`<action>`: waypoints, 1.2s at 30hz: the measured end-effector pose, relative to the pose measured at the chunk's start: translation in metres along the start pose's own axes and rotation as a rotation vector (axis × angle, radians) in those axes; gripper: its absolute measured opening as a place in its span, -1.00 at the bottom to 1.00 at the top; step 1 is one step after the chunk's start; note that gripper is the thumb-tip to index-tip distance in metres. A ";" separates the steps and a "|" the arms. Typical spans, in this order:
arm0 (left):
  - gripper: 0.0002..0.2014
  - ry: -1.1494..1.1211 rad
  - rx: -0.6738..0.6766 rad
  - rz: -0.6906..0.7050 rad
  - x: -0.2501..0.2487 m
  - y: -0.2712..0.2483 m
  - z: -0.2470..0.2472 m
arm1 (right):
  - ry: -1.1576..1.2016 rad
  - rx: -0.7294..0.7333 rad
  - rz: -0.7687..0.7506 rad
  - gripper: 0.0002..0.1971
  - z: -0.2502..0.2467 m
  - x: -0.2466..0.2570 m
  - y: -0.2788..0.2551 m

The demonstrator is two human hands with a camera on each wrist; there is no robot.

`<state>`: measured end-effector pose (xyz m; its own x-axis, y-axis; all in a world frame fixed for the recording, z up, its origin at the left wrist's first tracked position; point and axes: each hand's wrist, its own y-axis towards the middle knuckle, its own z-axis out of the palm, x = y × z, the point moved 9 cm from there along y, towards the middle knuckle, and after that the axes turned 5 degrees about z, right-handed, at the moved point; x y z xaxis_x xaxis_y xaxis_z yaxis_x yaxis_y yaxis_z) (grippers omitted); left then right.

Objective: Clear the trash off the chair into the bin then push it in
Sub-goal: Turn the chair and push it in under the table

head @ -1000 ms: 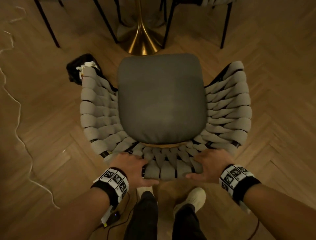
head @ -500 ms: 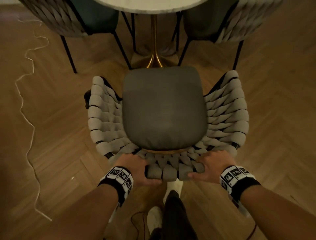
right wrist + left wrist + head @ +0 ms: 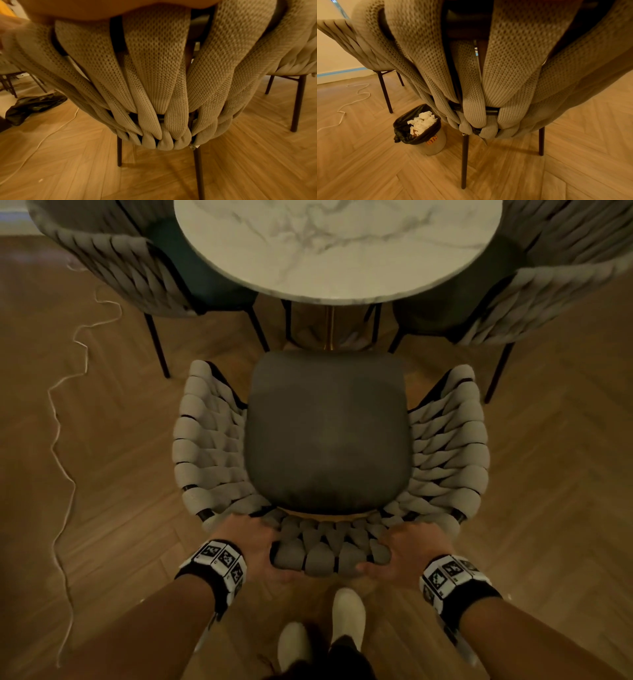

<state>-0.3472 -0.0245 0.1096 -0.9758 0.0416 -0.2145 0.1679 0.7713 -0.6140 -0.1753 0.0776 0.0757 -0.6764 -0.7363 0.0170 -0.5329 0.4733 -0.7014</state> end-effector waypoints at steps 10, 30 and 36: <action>-0.07 0.021 0.081 -0.013 0.102 0.013 0.002 | 0.039 -0.092 0.019 -0.06 -0.041 0.049 0.041; -0.30 -0.021 0.051 -0.069 0.117 0.041 -0.039 | -0.060 -0.219 0.071 -0.07 -0.091 0.018 0.069; -0.27 0.056 0.118 -0.066 0.124 0.045 -0.039 | 0.003 -0.213 0.048 -0.04 -0.087 0.018 0.076</action>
<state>-0.4659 0.0404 0.0849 -0.9911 0.0308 -0.1298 0.1148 0.6934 -0.7114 -0.2722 0.1421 0.0852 -0.7047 -0.7094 -0.0104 -0.5956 0.5995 -0.5347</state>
